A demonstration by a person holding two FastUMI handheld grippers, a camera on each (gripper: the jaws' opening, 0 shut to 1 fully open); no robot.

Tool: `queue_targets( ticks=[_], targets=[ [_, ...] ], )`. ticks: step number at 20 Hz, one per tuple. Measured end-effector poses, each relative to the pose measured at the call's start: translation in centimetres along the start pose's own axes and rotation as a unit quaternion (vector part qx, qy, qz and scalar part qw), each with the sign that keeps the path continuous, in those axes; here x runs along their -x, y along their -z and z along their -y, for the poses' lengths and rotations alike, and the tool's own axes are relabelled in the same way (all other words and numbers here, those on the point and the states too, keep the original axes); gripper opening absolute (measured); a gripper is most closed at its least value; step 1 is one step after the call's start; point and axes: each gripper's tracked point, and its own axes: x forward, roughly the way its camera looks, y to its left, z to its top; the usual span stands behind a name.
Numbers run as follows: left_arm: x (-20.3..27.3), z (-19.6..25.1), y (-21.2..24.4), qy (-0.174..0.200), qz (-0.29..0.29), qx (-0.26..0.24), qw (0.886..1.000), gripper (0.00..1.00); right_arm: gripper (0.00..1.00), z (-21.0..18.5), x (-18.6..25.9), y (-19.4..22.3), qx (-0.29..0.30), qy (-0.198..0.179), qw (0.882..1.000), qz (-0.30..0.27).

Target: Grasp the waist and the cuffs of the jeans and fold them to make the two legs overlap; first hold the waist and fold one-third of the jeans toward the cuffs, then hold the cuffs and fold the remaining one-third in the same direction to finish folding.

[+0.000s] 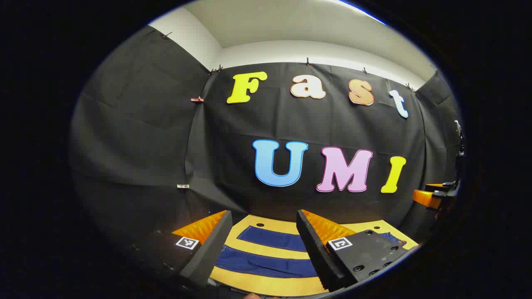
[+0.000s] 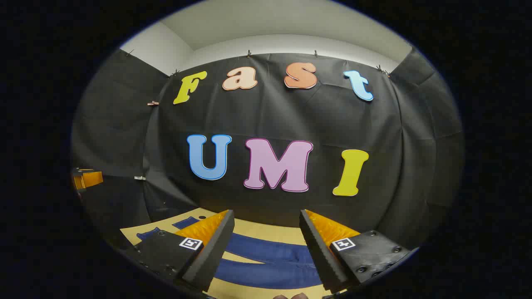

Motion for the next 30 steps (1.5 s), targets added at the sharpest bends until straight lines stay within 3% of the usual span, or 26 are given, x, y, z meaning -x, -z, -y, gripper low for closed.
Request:
queue_targets(
  ticks=[8,19,26,30],
  targets=[
    [-0.5,0.3,-0.2,0.008,0.000,0.011,1.000,0.97,0.96,2.5,0.8,-0.5,-0.010,0.034,0.999,-0.005],
    [-0.2,-1.7,-0.2,0.006,0.002,0.015,1.000,0.97,0.97,0.5,-0.1,-1.6,0.010,0.018,1.000,-0.003],
    [-1.8,-4.0,2.9,0.050,-0.047,-0.025,0.997,0.97,0.97,2.9,0.0,-0.3,0.033,0.036,0.999,-0.018],
    [-3.2,-4.8,6.0,0.114,-0.083,-0.062,0.988,0.97,0.97,5.1,-0.4,2.4,0.050,0.038,0.997,-0.044]
  ],
)
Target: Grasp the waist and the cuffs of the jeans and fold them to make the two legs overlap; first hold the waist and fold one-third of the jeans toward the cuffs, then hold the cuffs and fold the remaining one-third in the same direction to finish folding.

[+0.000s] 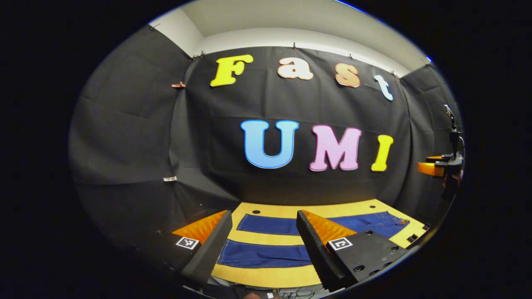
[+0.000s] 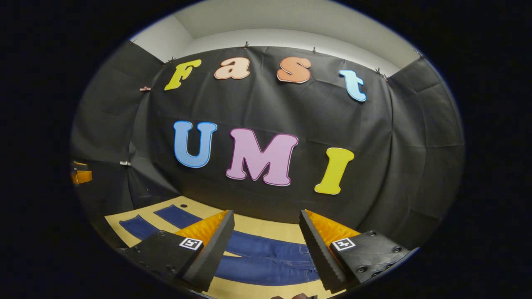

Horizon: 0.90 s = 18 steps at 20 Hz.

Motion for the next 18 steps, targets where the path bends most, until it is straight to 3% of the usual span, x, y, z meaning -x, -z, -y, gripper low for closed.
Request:
queue_targets(
  ticks=[5,9,12,14,18],
  targets=[
    [-2.8,-1.3,5.5,0.085,-0.084,-0.047,0.992,0.97,0.97,2.9,-1.6,6.9,0.014,-0.023,0.997,-0.076],
    [-5.5,-2.6,11.0,0.135,-0.161,-0.099,0.973,0.98,0.97,6.3,-4.1,14.4,0.016,-0.030,0.986,-0.166],
    [-7.9,-3.9,16.7,0.164,-0.245,-0.125,0.947,1.00,0.97,7.7,-6.7,19.9,0.034,-0.055,0.972,-0.225],
    [-9.4,-4.5,20.4,0.184,-0.303,-0.142,0.924,0.99,0.97,7.3,-8.1,23.2,0.041,-0.090,0.958,-0.268],
    [-11.2,-5.5,26.0,0.230,-0.390,-0.201,0.869,0.99,0.98,6.8,-8.5,30.0,0.080,-0.172,0.915,-0.357]
  ],
)
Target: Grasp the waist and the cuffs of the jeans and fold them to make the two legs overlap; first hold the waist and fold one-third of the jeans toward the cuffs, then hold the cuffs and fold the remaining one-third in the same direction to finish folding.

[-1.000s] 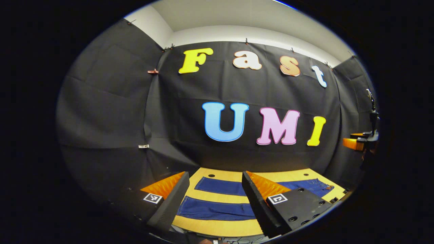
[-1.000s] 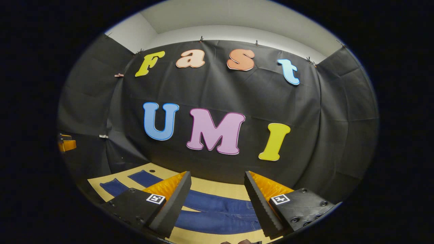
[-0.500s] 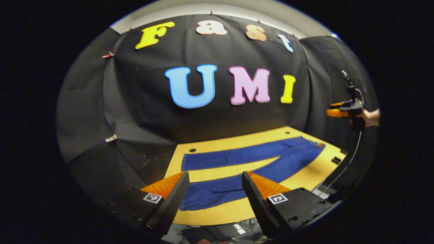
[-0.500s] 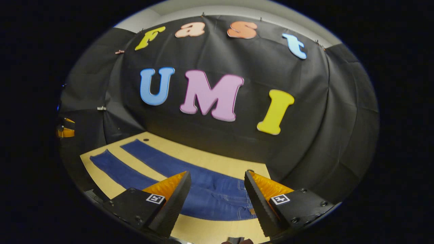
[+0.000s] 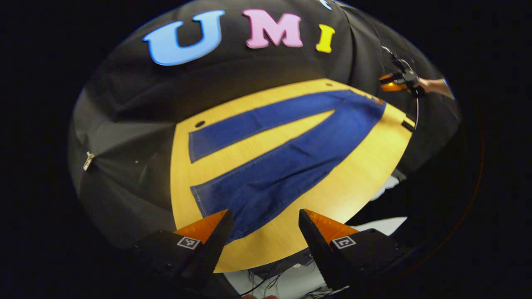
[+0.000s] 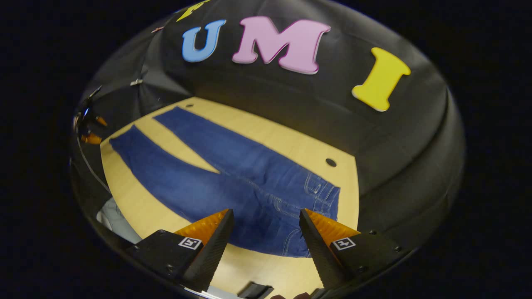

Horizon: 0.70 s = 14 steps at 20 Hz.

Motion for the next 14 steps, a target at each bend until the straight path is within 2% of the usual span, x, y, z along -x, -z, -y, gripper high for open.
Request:
queue_targets(
  ticks=[3,6,9,14],
  targets=[
    [-2.7,0.4,0.3,0.030,-0.057,-0.031,0.997,0.99,0.97,0.2,-2.1,4.4,0.030,-0.049,0.995,-0.083],
    [-3.4,0.9,0.9,0.053,-0.104,-0.050,0.992,0.99,0.97,1.7,-3.2,8.4,0.070,-0.082,0.981,-0.161],
    [-3.8,1.0,1.9,0.069,-0.143,-0.063,0.985,0.99,0.98,3.7,-4.5,11.4,0.093,-0.085,0.970,-0.207],
    [-4.8,1.2,4.1,0.082,-0.199,-0.090,0.972,0.98,0.98,5.1,-6.3,14.1,0.088,-0.104,0.955,-0.264]
  ],
)
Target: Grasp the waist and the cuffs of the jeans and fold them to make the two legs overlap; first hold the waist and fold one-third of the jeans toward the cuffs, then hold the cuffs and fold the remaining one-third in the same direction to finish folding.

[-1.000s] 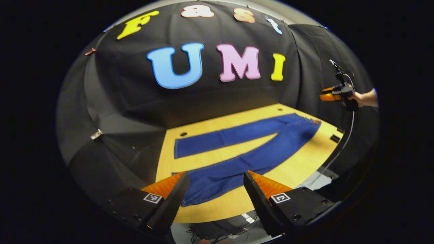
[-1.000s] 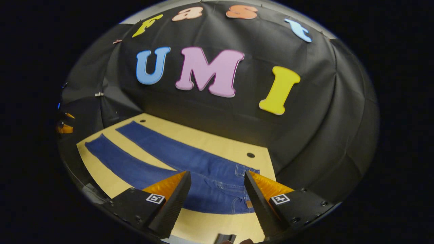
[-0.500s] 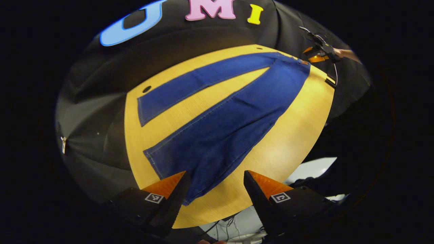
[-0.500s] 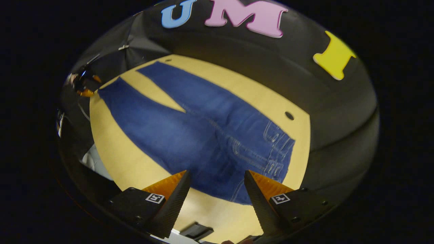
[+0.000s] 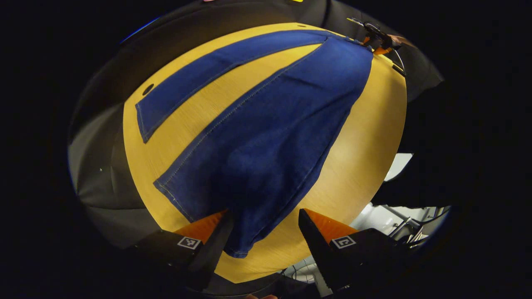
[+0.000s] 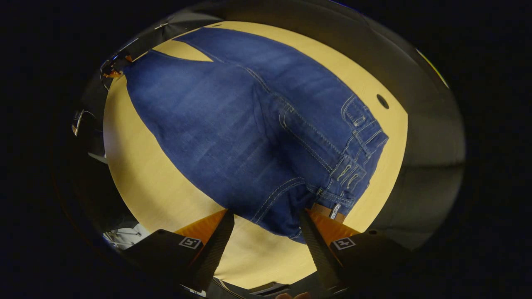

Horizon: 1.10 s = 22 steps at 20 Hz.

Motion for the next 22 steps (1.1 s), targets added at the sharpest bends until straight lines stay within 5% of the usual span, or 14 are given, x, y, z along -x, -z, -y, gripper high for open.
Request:
queue_targets(
  ticks=[4,9,12,16,19,20,22],
  targets=[
    [-0.5,0.5,0.2,0.023,-0.023,0.019,0.999,0.90,0.93,-0.6,-0.7,0.7,-0.012,-0.041,0.998,-0.036],
    [-0.6,0.3,0.7,0.028,-0.040,0.008,0.999,0.98,0.94,-0.7,-1.0,1.2,0.031,-0.060,0.996,-0.058],
    [-0.6,0.3,0.5,0.028,-0.044,0.005,0.999,0.99,0.92,-0.2,-1.2,1.5,0.070,-0.047,0.994,-0.062],
    [-0.7,-0.4,0.4,0.022,-0.055,0.007,0.998,0.96,0.86,1.4,-1.0,0.7,0.015,-0.014,0.998,-0.065],
    [-0.9,-1.5,-0.9,0.006,-0.044,0.062,0.997,0.29,0.09,2.2,-1.8,-1.0,-0.065,-0.001,0.997,-0.033],
    [-1.0,-1.7,-1.1,0.003,-0.040,0.079,0.996,0.06,0.09,2.3,-1.9,-0.6,-0.088,0.001,0.996,-0.026],
    [-0.7,-2.6,-1.8,-0.022,-0.031,0.099,0.994,0.06,0.09,2.2,-1.0,-0.8,-0.138,-0.001,0.990,0.003]
  ],
)
